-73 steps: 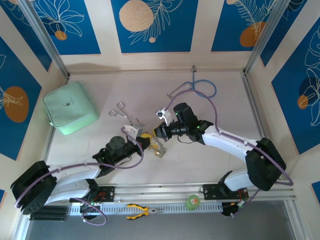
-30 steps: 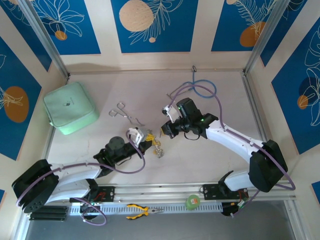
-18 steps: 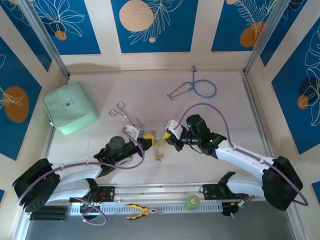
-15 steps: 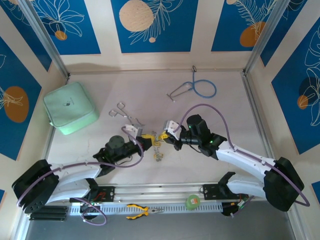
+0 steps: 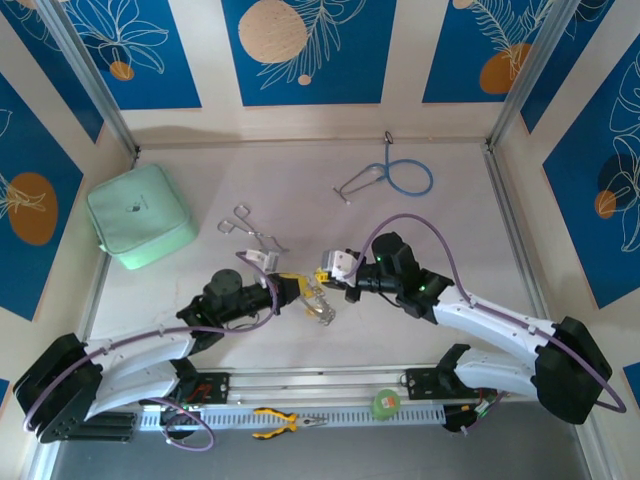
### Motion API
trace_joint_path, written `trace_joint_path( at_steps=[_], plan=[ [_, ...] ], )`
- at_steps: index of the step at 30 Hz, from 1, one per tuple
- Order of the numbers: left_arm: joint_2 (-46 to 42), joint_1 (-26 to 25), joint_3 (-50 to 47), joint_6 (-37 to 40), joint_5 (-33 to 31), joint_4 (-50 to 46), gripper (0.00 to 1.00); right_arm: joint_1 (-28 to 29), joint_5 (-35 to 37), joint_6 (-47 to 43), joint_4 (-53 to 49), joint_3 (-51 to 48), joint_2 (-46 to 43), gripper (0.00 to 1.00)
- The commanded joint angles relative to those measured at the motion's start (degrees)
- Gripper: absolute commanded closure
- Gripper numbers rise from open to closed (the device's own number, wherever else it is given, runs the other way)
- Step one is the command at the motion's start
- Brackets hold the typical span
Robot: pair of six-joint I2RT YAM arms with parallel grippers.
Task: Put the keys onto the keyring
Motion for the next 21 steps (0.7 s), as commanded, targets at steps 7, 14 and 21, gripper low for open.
trace_joint_path(
  at_steps=[7, 14, 21],
  plan=[
    [0.9, 0.8, 1.4, -1.6, 2.0, 4.4, 1.0, 2.4, 6.4, -3.3, -2.4, 2.0, 3.2, 1.0],
    [0.8, 0.8, 1.4, -1.6, 1.9, 4.4, 1.0, 3.0, 7.3, -3.2, -1.7, 2.0, 3.4, 1.0],
    [0.8, 0.9, 1.4, -1.8, 1.7, 4.5, 1.0, 2.8, 6.5, -2.4, -0.2, 1.8, 2.9, 1.0]
  ],
)
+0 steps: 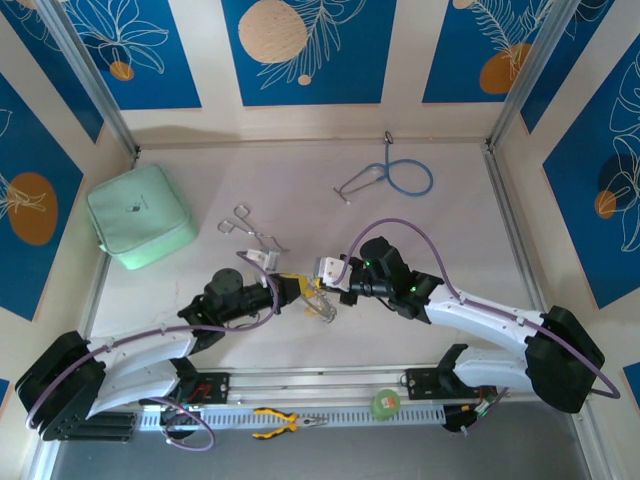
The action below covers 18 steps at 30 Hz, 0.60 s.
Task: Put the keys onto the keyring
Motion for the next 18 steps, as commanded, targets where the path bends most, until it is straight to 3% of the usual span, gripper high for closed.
trace_joint_path(
  at_steps=[1, 18],
  plan=[
    [0.1, 0.6, 1.4, -0.8, 1.4, 3.6, 1.0, 0.3, -0.4, 0.3, 1.8, 1.6, -0.6, 1.0],
    [0.1, 0.6, 1.1, -1.3, 0.8, 4.5, 1.0, -0.6, -5.1, 2.1, 2.8, 1.2, -1.2, 1.0]
  ],
)
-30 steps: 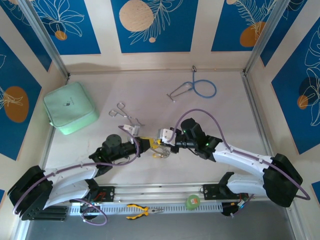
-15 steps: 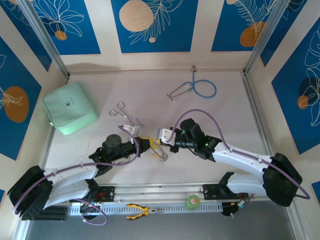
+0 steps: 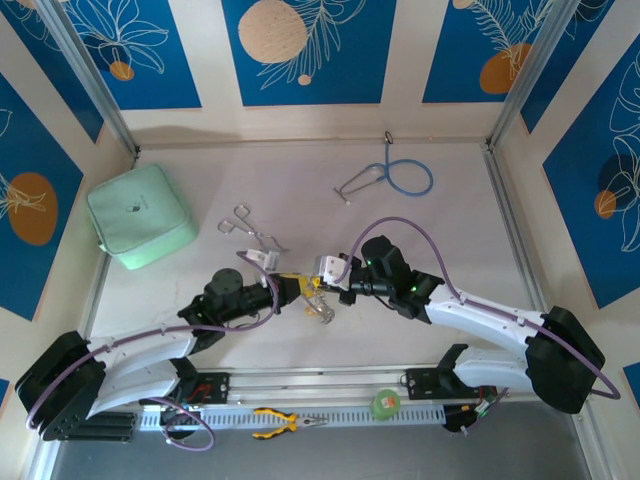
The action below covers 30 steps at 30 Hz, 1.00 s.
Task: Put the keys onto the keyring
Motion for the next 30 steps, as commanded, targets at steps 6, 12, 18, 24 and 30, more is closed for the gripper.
trace_joint_path(
  at_steps=[6, 12, 18, 24, 30],
  plan=[
    [0.1, 0.6, 1.1, -1.0, 0.9, 4.9, 1.0, -0.2, -3.0, 0.4, -0.1, 1.5, -0.4, 1.0],
    [0.4, 0.6, 1.2, -0.9, 1.4, 5.9, 1.0, 0.0, -3.4, 0.4, -0.1, 1.8, 0.5, 1.0],
    [0.5, 0.6, 1.1, -1.0, 1.9, 6.8, 1.0, 0.1, -3.6, 0.4, -0.4, 2.0, 1.7, 1.0],
    [0.4, 0.6, 0.8, -1.4, 2.2, 7.5, 1.0, -0.1, -2.1, 0.4, -1.3, 2.0, 2.3, 1.0],
    [0.3, 0.6, 0.6, -1.5, 2.2, 8.6, 1.0, -0.3, -3.7, 1.1, -2.1, 2.1, 2.8, 1.0]
  ],
)
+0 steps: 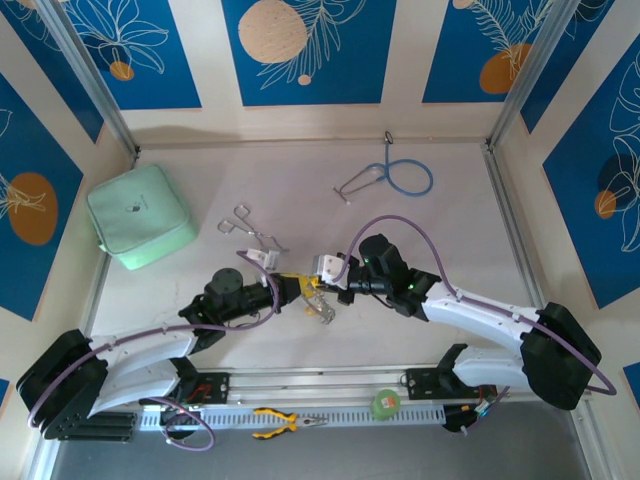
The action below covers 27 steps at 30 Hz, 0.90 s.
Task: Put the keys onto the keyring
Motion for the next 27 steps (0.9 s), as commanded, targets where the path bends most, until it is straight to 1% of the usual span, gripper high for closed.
trace_joint_path(
  at_steps=[1, 11, 19, 22, 27],
  plan=[
    [-0.5, 0.6, 0.7, -0.9, 1.7, 7.4, 1.0, -0.2, -2.8, 1.3, -2.6, 1.5, 1.1, 1.0],
    [-0.4, 0.8, 0.1, -1.2, 1.5, 8.7, 1.0, -1.4, -9.4, 4.0, -5.2, 1.4, 0.0, 1.0],
    [-0.3, 1.0, 0.0, -1.3, 1.9, 9.2, 1.0, -2.3, -12.1, 5.6, -5.4, 1.8, 0.8, 1.0],
    [-0.3, 1.0, -0.1, -1.2, 1.9, 9.1, 1.0, -2.7, -11.9, 6.5, -4.8, 1.6, 0.7, 1.0],
    [-0.4, 1.0, 0.0, 0.1, 2.1, 6.8, 1.0, -4.4, -9.2, 9.0, -2.4, 0.4, -1.4, 1.0]
  ],
)
